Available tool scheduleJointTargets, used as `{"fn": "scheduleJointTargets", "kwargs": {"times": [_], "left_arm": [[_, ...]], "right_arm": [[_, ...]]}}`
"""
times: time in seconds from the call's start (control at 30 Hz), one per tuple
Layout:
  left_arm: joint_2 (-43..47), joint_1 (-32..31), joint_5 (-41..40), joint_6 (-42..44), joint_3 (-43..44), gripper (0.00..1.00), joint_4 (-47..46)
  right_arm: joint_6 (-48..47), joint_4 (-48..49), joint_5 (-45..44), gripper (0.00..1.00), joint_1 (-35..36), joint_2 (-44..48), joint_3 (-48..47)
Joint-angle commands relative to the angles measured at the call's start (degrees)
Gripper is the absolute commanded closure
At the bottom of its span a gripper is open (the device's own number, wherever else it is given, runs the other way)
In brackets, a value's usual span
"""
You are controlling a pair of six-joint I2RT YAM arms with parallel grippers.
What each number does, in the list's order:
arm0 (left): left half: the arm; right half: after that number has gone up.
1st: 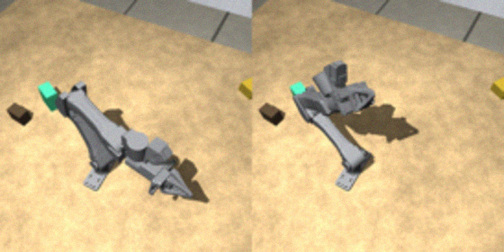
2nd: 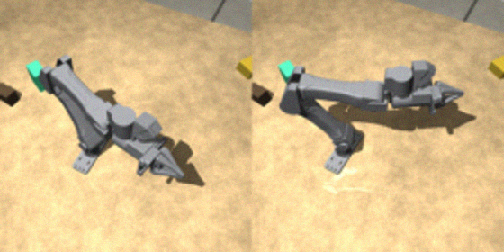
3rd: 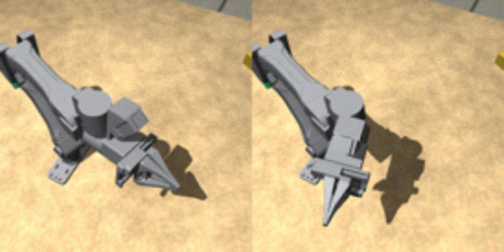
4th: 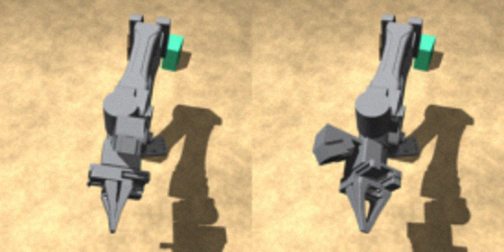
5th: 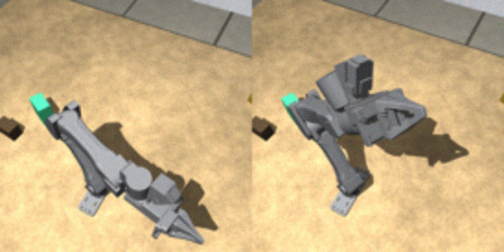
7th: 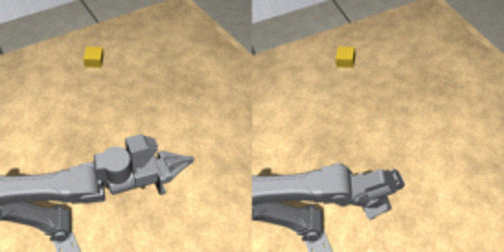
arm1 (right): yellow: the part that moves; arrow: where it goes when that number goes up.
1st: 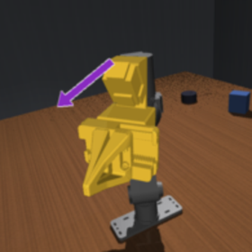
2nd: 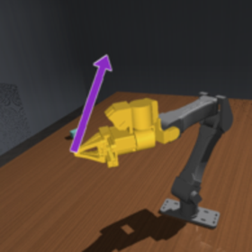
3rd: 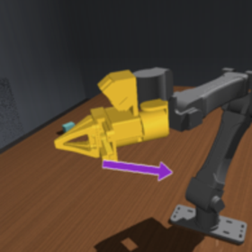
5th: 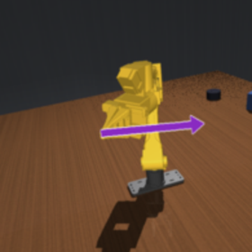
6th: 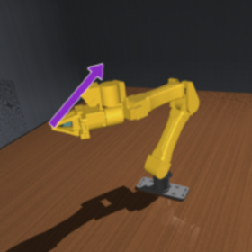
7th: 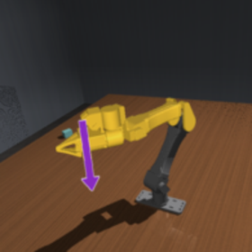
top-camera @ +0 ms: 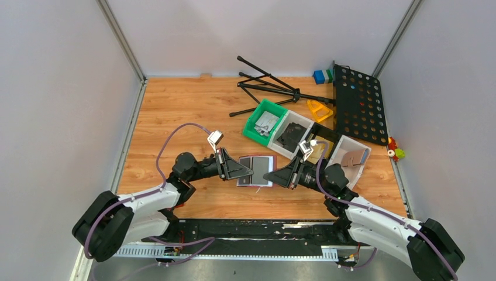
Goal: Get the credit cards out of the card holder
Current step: Remove the credit card from the card holder.
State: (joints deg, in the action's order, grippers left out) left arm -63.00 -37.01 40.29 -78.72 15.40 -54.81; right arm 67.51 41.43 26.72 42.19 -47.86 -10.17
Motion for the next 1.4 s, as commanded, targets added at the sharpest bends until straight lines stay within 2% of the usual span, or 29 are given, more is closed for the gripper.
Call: {"fn": "scheduleJointTargets", "kwargs": {"times": [0.0, 0.1, 0.2, 0.37, 0.47, 0.6, 0.7, 0.87, 1.0, 1.1, 1.27, 1.37], "left_arm": [[-1.1, -0.1, 0.9, -2.5, -0.9, 1.0, -9.6], [-1.9, -0.1, 0.8, -1.6, -1.6, 1.0, -9.6], [-2.0, -0.1, 1.1, -1.4, -1.7, 0.88, -10.2], [-1.9, -0.1, 1.0, -1.1, -1.4, 0.91, -9.6], [-1.7, -0.1, 0.8, -1.1, -1.6, 1.0, -9.5], [-1.6, 0.1, 0.6, -0.5, -2.1, 1.0, -8.6], [-1.6, 0.2, 0.8, -0.5, -2.3, 1.0, -8.7], [-1.1, 0.5, 1.1, -0.6, -2.6, 1.0, -8.4], [-0.2, 0.7, 1.3, -0.6, -2.9, 1.0, -7.9], [0.6, 0.9, 1.4, -0.7, -3.1, 1.0, -7.5], [0.8, 0.8, 1.9, -1.0, -2.6, 0.77, -8.2], [0.1, 0.9, 2.1, -2.0, -2.2, 0.67, -10.3]], "right_arm": [[0.0, 4.0, -0.4, 0.99, -0.1, -1.1, -0.3], [0.2, 5.8, -0.4, 0.99, -0.1, -2.7, 0.7], [0.6, 8.0, 0.0, 1.0, 0.0, -4.5, 1.2], [0.8, 9.3, 0.4, 0.98, -0.1, -5.9, 1.0], [0.8, 9.4, 0.3, 0.88, -0.1, -5.7, 1.2], [0.6, 8.7, -0.6, 0.71, 0.0, -4.1, 1.8], [0.3, 7.4, -1.2, 0.66, -0.1, -2.7, 2.0], [-0.1, 5.6, -1.9, 0.69, -0.2, -1.3, 2.1], [-0.3, 4.2, -2.3, 0.83, -0.3, -0.8, 2.2], [-0.2, 4.0, -2.3, 0.89, -0.4, -0.8, 2.4], [-0.2, 4.2, -1.4, 1.0, -0.4, -1.8, 1.7], [0.0, 5.2, -0.9, 1.0, -0.3, -3.0, 1.3]]}}
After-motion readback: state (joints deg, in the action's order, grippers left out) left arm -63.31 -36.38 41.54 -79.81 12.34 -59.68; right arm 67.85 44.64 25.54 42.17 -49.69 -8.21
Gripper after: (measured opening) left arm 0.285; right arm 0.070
